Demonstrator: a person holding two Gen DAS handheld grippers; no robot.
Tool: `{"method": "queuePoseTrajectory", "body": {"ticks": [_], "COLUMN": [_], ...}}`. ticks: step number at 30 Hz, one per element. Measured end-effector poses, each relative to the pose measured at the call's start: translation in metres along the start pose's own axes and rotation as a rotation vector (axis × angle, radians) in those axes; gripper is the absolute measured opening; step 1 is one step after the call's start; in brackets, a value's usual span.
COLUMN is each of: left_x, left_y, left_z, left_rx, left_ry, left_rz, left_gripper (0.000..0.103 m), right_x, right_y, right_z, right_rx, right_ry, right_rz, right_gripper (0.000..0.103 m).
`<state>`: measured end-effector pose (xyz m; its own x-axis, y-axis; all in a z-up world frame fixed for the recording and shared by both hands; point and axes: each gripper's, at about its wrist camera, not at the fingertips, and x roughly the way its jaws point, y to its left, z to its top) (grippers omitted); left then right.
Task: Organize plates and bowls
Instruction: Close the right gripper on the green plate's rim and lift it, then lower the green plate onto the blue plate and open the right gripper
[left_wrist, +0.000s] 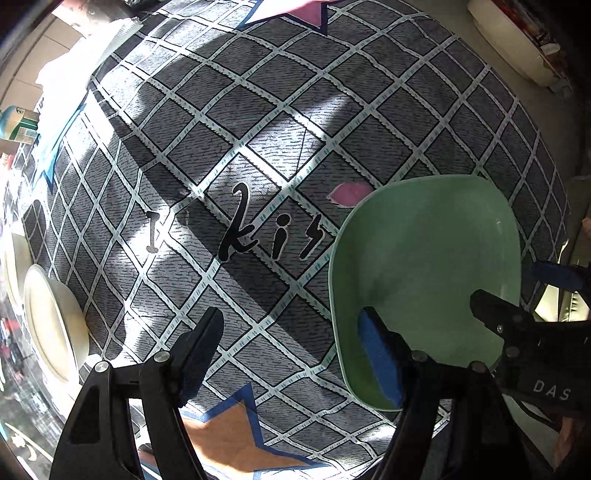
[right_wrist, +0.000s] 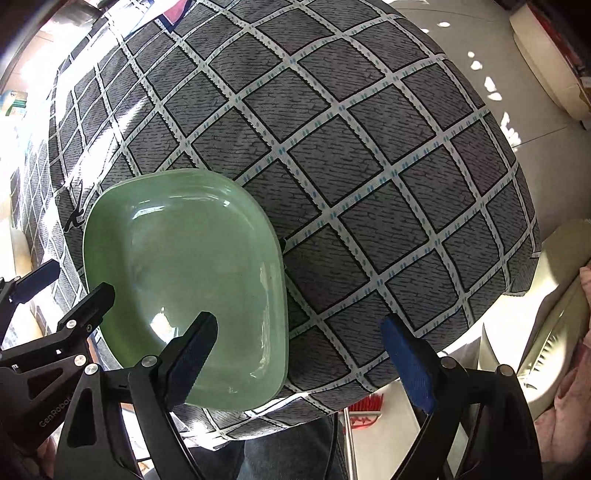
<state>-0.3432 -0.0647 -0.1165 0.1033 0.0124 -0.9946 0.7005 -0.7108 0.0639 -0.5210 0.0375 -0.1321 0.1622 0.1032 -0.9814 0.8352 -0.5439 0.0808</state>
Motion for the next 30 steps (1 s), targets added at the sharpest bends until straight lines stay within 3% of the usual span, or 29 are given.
{"method": "queuePoseTrajectory", "body": {"ticks": [3, 5, 6, 9, 11, 14, 15, 21, 30], "left_x": [0.009, 0.013, 0.016, 0.021, 0.019, 0.016, 0.016, 0.012, 0.014], "left_y": [-0.004, -0.009, -0.01, -0.015, -0.018, -0.023, -0.024, -0.008, 0.022], "left_z": [0.002, 0.003, 0.004, -0.002, -0.005, -0.013, -0.016, -0.054, -0.119], "left_rx": [-0.008, -0.006, -0.005, -0.018, 0.012, 0.038, 0.033, -0.046, -0.183], "left_ry": [0.012, 0.019, 0.03, 0.029, 0.017, 0.008, 0.008, 0.003, 0.017], "left_rz": [-0.05, -0.055, -0.058, -0.098, -0.098, -0.09, -0.075, -0.079, -0.05], "left_gripper": [0.078, 0.077, 0.072, 0.065, 0.056, 0.027, 0.026, 0.026, 0.026], "right_x": [-0.011, -0.011, -0.01, -0.011, -0.013, -0.019, -0.018, -0.018, -0.019], "right_y": [0.007, 0.007, 0.007, 0.011, 0.016, 0.034, 0.037, 0.068, 0.151], "right_z": [0.001, 0.001, 0.001, -0.002, -0.003, -0.01, -0.011, -0.032, -0.062], "right_rx": [-0.016, -0.016, -0.016, -0.029, -0.039, -0.07, -0.079, -0.147, -0.323], "right_ry": [0.007, 0.009, 0.009, 0.018, 0.023, 0.047, 0.056, 0.102, 0.129], "right_rz": [-0.009, -0.006, 0.0, 0.028, 0.058, 0.071, 0.065, 0.088, 0.069], "right_gripper": [0.065, 0.064, 0.064, 0.056, 0.052, 0.034, 0.032, 0.032, 0.032]}}
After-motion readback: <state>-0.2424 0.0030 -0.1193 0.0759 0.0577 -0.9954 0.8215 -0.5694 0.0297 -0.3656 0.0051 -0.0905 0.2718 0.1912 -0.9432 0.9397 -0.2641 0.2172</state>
